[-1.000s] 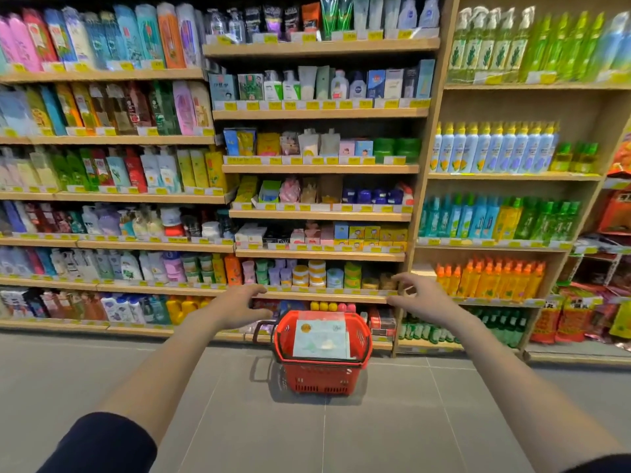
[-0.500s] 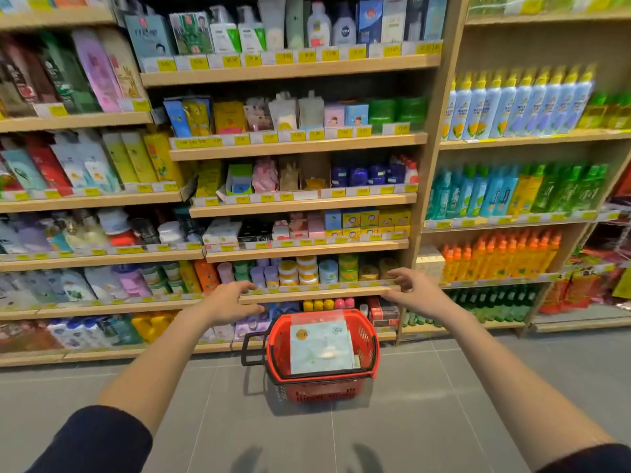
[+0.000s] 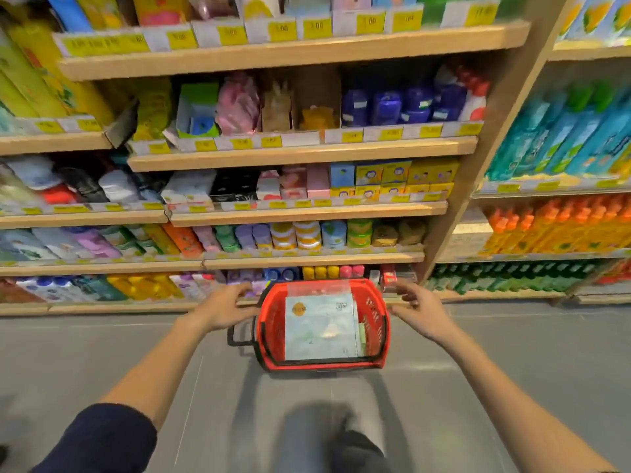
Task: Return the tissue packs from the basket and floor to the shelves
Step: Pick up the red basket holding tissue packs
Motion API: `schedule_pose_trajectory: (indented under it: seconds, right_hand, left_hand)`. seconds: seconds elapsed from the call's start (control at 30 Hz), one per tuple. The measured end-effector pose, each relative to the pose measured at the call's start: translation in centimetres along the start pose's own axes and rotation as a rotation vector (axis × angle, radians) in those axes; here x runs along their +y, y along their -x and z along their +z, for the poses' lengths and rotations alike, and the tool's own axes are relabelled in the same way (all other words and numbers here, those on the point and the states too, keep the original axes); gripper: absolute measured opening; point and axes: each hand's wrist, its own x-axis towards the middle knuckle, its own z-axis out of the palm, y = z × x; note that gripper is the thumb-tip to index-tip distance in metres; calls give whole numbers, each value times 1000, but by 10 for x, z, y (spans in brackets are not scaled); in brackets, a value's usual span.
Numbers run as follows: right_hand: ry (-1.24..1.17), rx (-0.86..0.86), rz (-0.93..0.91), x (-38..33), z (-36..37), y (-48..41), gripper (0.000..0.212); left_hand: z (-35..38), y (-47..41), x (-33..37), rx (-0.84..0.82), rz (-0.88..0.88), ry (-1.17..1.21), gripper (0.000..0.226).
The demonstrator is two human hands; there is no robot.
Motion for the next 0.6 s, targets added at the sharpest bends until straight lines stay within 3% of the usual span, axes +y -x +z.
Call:
schedule_pose_trajectory:
  seconds: [0.27, 0.43, 0.6]
  right_hand:
    - [-1, -38, 124, 57, 25, -89, 43]
    - [-8, -89, 265, 127, 64, -132, 62]
    - [-9, -65, 337, 200, 122, -170, 54]
  left_hand:
    - [44, -97, -25, -71, -87, 84, 84]
    - [109, -165, -74, -93, -161, 167, 63]
    - [186, -221, -134, -152, -279, 226, 68]
